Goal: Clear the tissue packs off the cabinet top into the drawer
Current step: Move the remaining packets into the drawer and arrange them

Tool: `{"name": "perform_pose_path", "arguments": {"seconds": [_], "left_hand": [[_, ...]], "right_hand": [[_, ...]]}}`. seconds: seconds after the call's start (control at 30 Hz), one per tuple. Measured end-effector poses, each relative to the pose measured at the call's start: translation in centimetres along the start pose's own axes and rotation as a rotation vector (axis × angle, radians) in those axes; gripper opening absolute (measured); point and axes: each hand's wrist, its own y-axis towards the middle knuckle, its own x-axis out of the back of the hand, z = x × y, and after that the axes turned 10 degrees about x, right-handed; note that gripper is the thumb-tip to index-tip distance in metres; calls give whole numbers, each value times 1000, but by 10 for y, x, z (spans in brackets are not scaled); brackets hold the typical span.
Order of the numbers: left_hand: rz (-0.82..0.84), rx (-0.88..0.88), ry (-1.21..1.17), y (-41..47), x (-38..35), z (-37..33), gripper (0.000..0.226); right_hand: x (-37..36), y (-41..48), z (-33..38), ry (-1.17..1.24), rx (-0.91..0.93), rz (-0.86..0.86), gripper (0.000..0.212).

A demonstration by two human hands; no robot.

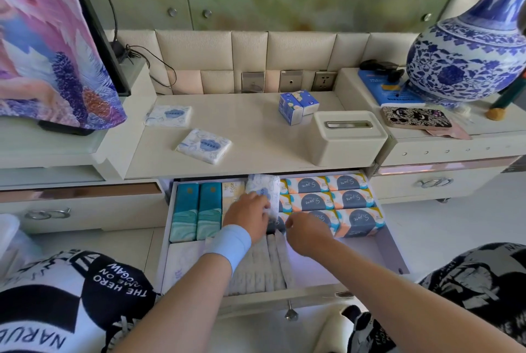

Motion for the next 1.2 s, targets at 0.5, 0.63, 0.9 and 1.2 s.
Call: {"name": "perform_pose_path", "arguments": {"seconds": [0.5,0.63,0.9,1.2], "left_hand": [[176,666,-808,26,13,1,42],[324,588,-985,26,36,-4,47],[395,288,-774,37,84,11,25],[44,398,125,106,90,82,59]], "right_hand": [[6,39,20,901,-22,-128,48],[22,41,29,855,9,-204,31],[52,52,46,1146,43,-81,35],[56,79,42,1035,2,-104,29]]}}
